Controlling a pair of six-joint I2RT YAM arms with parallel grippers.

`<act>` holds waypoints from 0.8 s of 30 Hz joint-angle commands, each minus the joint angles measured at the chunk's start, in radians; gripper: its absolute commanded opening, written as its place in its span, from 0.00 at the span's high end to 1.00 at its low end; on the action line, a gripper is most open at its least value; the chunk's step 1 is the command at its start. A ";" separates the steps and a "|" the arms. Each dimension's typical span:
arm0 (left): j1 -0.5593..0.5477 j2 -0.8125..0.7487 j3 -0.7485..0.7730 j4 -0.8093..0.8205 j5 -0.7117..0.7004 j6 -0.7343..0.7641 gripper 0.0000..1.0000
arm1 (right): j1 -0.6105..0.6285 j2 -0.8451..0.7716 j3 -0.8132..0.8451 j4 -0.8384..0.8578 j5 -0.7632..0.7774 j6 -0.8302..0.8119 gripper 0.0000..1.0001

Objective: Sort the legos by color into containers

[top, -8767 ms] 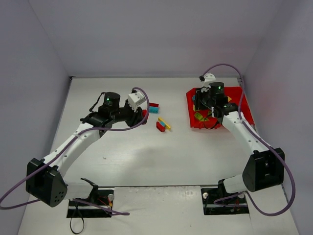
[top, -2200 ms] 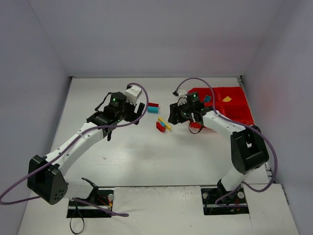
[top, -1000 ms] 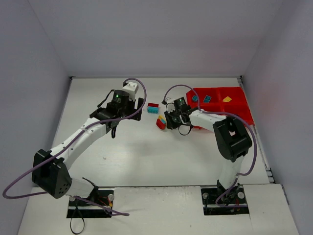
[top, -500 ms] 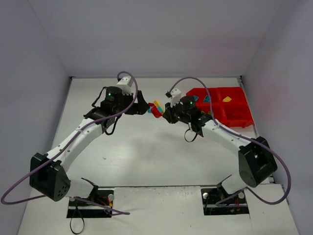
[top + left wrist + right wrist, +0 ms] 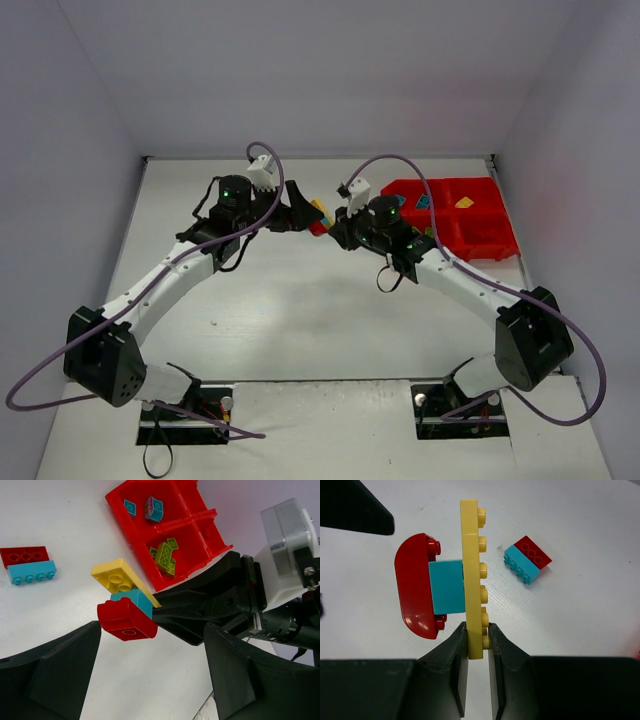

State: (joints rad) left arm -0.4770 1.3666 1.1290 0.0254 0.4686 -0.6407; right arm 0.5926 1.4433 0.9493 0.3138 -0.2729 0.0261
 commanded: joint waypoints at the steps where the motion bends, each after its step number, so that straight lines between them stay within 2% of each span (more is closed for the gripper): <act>1: -0.011 0.011 0.021 0.077 0.018 -0.013 0.23 | 0.010 -0.054 0.017 0.099 0.008 0.012 1.00; 8: -0.014 0.057 0.034 0.053 -0.008 -0.024 0.24 | 0.019 -0.067 0.008 0.117 -0.002 0.024 1.00; 12: -0.014 0.066 0.034 0.065 0.005 -0.031 0.30 | 0.021 -0.070 0.005 0.120 0.000 0.024 1.00; 15: -0.014 0.074 0.034 0.076 0.015 -0.039 0.38 | 0.021 -0.070 0.005 0.123 -0.003 0.026 1.00; 20: -0.014 0.081 0.028 0.108 0.024 -0.051 0.59 | 0.022 -0.072 0.008 0.126 -0.011 0.028 1.00; 22: -0.014 0.084 0.015 0.145 0.039 -0.054 0.62 | 0.029 -0.069 0.006 0.130 -0.009 0.026 1.00; 23: -0.014 0.086 0.011 0.160 0.042 -0.063 0.70 | 0.033 -0.067 0.008 0.131 -0.009 0.026 1.00; 24: -0.014 0.086 -0.001 0.174 0.042 -0.069 0.72 | 0.035 -0.064 0.008 0.131 -0.011 0.026 1.00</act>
State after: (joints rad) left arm -0.4866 1.4605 1.1278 0.0559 0.4812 -0.6933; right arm 0.6067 1.4200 0.9417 0.3496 -0.2665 0.0517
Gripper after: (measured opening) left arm 0.345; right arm 0.148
